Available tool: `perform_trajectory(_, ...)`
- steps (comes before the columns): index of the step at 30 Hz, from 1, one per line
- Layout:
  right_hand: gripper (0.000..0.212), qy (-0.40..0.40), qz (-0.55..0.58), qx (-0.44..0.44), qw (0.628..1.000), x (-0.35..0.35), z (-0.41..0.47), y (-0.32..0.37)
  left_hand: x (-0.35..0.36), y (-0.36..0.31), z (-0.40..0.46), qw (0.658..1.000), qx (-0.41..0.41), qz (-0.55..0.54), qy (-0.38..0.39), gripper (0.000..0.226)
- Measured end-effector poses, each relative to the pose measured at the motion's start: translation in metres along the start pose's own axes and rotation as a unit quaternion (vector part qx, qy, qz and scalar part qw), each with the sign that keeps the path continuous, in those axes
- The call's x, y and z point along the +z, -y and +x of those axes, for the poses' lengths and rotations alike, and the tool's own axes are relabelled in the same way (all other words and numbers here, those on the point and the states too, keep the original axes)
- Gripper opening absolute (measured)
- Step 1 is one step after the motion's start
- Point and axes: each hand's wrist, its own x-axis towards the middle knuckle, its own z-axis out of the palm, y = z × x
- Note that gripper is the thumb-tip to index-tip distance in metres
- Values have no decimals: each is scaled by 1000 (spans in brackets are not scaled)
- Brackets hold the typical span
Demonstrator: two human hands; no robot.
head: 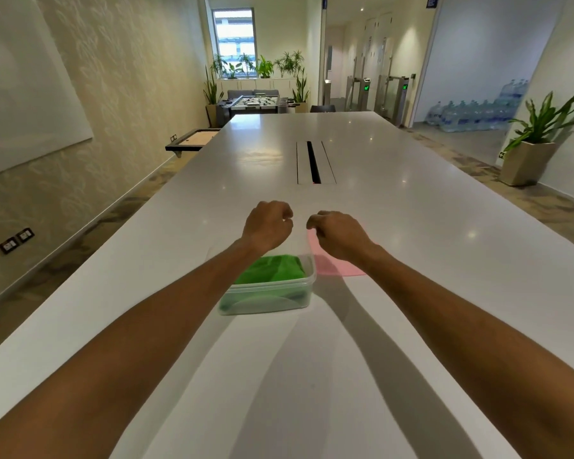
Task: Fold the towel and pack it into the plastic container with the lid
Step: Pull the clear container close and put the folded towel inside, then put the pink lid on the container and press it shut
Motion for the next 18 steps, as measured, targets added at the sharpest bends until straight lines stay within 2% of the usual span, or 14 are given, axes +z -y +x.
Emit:
perform_trajectory(3,31,16,-8,14,1000,5,-14,-19,12,-12,13,1000,17,-6,16,27)
perform_trajectory(7,30,75,-21,12,997,15,-30,-37,34,-24,30,998,42,7,38,30)
perform_trajectory(13,39,108,-14,22,994,35,-46,-59,69,-33,62,995,49,28,80,34)
perform_trajectory(18,51,131,-11,32,991,44,-55,-74,96,-32,90,987,40,52,146,39)
